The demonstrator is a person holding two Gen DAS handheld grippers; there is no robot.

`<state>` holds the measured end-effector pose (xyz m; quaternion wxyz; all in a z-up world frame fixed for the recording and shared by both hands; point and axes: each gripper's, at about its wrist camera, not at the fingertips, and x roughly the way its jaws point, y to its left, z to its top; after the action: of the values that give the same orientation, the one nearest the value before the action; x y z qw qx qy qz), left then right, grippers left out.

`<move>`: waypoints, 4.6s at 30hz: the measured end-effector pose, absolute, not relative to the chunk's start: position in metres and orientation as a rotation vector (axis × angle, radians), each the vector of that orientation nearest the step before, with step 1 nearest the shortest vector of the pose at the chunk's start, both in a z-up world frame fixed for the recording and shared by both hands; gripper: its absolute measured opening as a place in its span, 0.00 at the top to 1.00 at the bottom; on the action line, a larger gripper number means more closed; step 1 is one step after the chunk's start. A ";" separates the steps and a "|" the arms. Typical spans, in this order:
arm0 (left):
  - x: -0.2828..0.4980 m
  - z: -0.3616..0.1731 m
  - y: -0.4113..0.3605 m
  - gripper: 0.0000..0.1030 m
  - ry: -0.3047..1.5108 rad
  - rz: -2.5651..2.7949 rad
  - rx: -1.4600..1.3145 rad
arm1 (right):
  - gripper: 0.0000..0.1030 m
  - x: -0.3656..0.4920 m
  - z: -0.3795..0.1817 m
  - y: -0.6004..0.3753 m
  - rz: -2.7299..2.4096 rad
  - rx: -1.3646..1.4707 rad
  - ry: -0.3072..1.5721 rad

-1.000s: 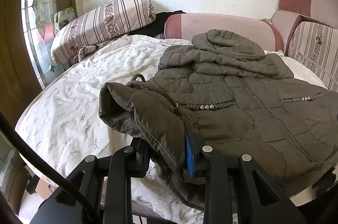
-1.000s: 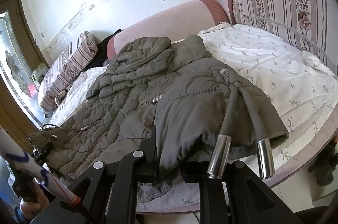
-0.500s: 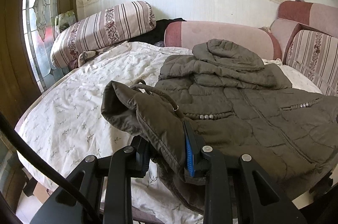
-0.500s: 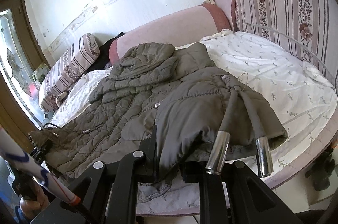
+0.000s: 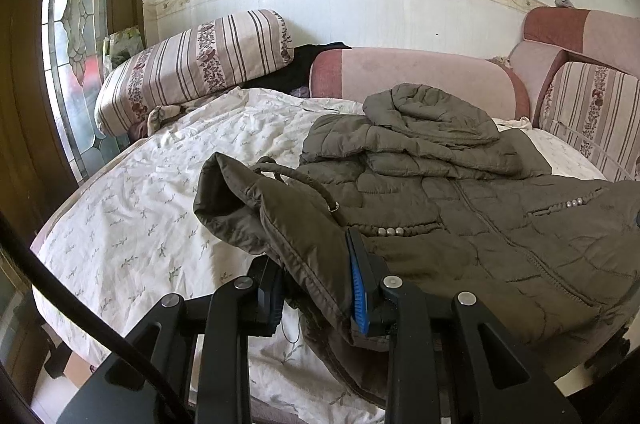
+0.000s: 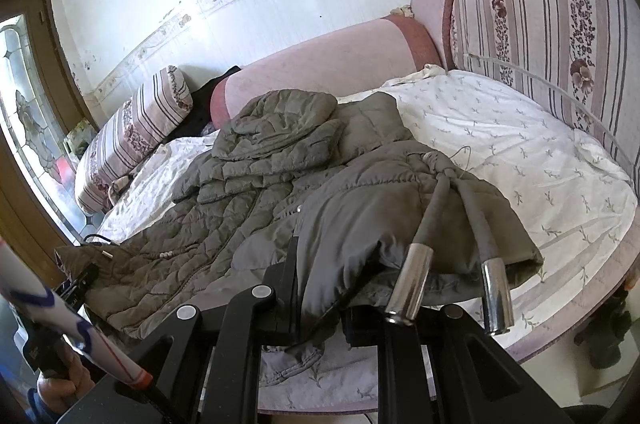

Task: Fold large clothes

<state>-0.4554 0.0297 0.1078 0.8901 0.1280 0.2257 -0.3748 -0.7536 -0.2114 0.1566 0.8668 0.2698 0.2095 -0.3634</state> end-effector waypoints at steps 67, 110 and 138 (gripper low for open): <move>-0.244 0.245 -0.200 0.49 0.378 -0.719 0.209 | 0.84 -0.552 0.253 -0.480 -0.850 0.566 0.420; -0.273 0.099 -0.239 0.38 0.706 -0.716 0.374 | 0.44 -0.549 0.166 -0.429 -0.924 0.588 0.553; -0.279 0.053 -0.237 0.26 0.654 -0.614 0.413 | 0.48 -0.429 0.084 -0.392 -0.839 0.378 0.689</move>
<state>-0.2791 -0.2375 0.0528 0.8807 0.1981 0.3137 -0.2946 -0.4295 -0.3919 0.0841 0.8393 0.1789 0.3258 -0.3968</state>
